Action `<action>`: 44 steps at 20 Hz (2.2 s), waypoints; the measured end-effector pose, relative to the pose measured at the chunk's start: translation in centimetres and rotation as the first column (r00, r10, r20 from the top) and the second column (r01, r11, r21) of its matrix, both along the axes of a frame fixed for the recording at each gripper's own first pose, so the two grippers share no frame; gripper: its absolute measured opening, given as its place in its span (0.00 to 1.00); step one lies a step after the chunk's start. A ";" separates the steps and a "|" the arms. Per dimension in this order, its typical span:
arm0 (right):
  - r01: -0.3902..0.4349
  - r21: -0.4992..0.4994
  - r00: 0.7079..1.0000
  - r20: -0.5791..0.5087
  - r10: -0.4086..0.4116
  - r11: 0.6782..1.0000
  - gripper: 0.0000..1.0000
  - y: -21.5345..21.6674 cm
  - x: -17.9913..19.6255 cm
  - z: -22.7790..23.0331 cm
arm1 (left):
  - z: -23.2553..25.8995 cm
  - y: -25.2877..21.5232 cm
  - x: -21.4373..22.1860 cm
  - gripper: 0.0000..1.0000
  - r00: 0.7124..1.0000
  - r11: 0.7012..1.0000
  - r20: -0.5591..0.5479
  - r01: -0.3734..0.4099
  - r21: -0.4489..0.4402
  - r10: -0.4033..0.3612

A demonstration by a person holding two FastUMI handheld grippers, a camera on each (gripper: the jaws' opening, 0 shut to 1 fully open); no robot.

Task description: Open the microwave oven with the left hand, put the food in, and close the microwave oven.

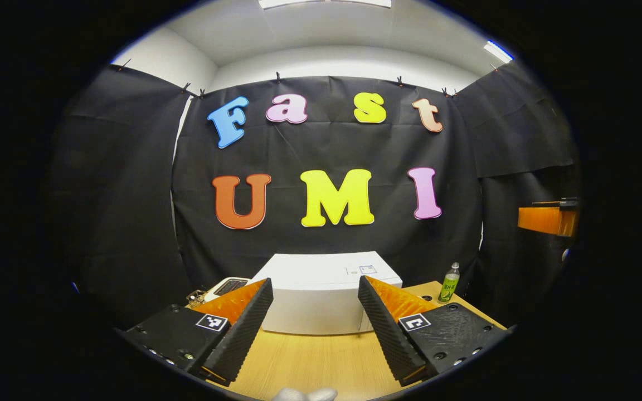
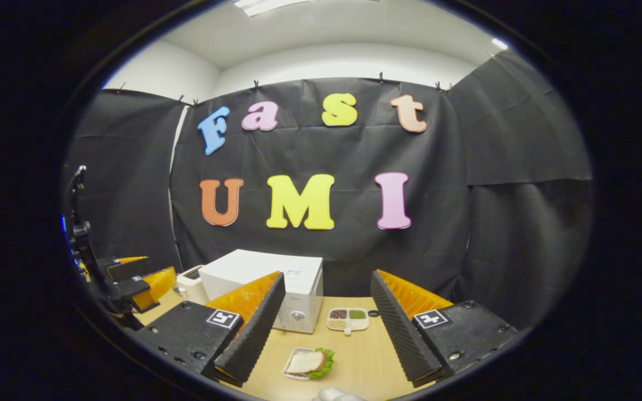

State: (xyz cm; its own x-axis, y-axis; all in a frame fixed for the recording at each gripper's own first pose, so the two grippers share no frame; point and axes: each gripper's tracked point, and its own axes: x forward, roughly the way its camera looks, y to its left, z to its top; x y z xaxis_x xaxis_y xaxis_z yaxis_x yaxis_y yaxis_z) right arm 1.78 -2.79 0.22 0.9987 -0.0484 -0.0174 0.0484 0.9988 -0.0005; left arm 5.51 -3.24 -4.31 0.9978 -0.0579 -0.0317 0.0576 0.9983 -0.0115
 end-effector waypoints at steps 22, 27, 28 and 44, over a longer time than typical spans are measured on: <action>0.275 -0.138 0.950 -0.112 -0.291 0.951 0.99 -8.6 -4.7 -2.3 | -23.0 -12.3 21.5 0.70 0.973 0.990 -0.182 0.142 0.007 -0.139; 0.295 -0.113 0.944 -0.118 -0.308 0.949 0.99 -8.7 -5.4 -2.6 | -23.2 -12.7 21.7 0.28 0.967 0.984 -0.184 0.172 -0.043 -0.177; 0.291 -0.104 0.946 -0.116 -0.302 0.951 0.99 -8.4 -5.5 -2.5 | -23.3 -12.6 21.6 0.27 0.960 0.980 -0.201 0.183 -0.074 -0.194; 0.192 -0.154 0.969 -0.125 -0.212 0.969 0.99 -5.5 -5.3 -3.1 | -23.5 -10.3 13.8 0.08 0.943 0.965 -0.211 0.241 -0.103 -0.258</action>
